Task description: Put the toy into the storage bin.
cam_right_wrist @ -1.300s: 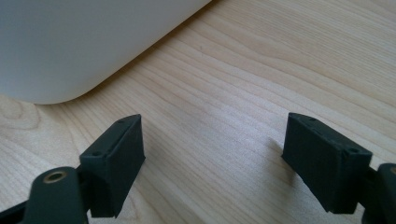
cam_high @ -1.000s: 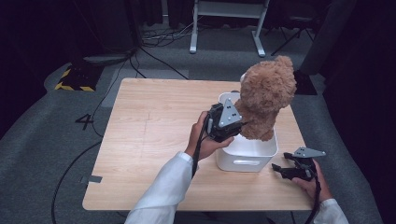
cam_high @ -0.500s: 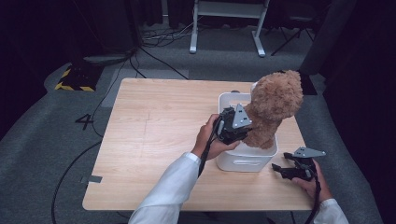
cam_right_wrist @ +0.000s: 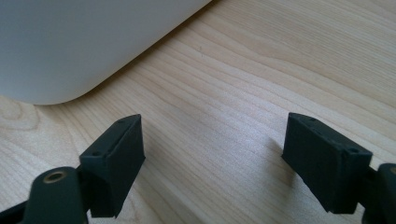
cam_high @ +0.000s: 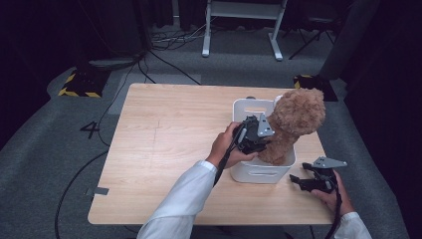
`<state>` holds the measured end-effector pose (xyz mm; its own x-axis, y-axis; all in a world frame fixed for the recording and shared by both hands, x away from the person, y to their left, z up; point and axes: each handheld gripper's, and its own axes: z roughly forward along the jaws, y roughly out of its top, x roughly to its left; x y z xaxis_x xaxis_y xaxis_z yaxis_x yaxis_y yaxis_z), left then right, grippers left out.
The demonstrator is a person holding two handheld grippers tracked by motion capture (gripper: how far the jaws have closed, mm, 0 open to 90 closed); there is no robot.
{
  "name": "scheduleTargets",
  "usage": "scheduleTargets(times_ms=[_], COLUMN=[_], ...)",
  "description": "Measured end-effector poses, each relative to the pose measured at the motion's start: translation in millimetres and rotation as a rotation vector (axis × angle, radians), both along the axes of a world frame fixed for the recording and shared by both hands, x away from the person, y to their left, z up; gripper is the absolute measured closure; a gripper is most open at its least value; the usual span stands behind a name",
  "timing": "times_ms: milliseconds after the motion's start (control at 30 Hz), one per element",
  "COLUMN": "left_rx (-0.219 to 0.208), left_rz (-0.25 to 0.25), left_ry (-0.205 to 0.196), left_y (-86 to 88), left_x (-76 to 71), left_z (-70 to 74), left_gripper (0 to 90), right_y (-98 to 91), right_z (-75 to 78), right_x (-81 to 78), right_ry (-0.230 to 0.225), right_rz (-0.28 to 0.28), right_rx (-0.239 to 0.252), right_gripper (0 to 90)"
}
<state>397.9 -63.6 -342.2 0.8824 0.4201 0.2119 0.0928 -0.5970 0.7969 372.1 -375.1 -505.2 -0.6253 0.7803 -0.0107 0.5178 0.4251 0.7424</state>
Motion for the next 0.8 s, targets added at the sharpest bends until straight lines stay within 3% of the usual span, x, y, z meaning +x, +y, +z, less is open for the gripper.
scheduleTargets(times_ms=[333,533,633,800], left_rx=[0.053,0.114,0.176,0.177], left_rz=[-0.016,-0.024,-0.045,-0.046], left_ry=[0.027,0.044,0.049,0.059], left_y=[-5.5,-11.3,-16.7,-18.0], left_x=[8.7,12.9,14.5,16.0], left_z=[-0.6,-3.3,-4.6,-3.2], left_gripper=[66.3,63.9,62.2,61.0], right_y=[0.0,0.0,0.0,0.0], right_z=[0.0,0.0,0.0,0.0], right_x=[0.0,0.0,0.0,0.0], right_ry=[-0.001,0.000,0.000,0.000], right_rz=[0.000,0.000,0.000,0.000], right_rx=[0.000,0.000,0.000,0.001], right_gripper=[20.3,20.3,20.3,20.3])
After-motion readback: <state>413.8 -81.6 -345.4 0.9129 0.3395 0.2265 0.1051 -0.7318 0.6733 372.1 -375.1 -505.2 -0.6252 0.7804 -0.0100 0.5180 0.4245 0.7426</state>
